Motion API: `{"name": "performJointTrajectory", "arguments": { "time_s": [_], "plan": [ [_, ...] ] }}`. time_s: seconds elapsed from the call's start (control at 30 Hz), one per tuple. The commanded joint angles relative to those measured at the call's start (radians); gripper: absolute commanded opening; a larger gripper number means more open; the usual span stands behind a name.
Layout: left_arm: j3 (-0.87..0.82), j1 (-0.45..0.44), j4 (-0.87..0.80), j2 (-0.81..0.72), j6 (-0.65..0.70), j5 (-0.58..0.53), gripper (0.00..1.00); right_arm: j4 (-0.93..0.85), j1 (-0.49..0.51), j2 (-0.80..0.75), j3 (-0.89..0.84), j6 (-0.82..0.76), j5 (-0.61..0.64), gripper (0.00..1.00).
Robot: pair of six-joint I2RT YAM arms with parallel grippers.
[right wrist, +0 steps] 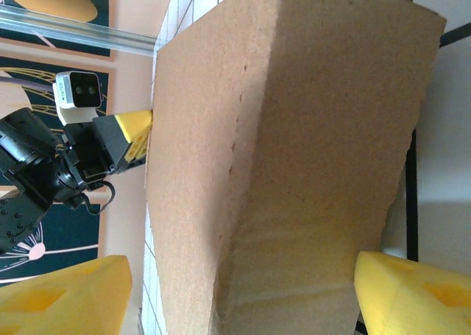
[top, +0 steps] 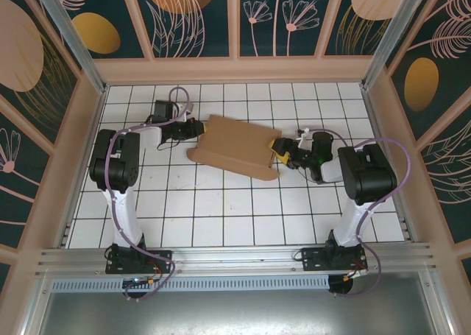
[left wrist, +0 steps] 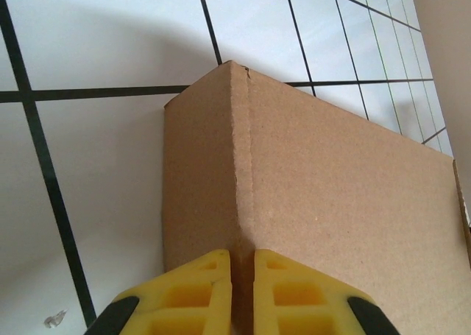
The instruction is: Fold the paper box
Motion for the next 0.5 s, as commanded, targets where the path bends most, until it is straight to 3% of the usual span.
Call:
{"name": "performJointTrajectory", "arguments": {
  "time_s": [0.0,0.1,0.47],
  "plan": [
    [-0.056,0.023,-0.155,0.074,0.012,-0.105,0.04,-0.060,0.011,-0.024,-0.001,-0.024,-0.003,0.80],
    [-0.060,0.042,-0.148,0.071,0.002,-0.090,0.04,-0.148,-0.001,-0.046,0.007,-0.078,0.061,0.81],
    [-0.058,0.044,-0.143,0.089,0.000,-0.074,0.05,-0.231,0.041,0.009,0.095,-0.114,0.026,0.82]
  ]
}}
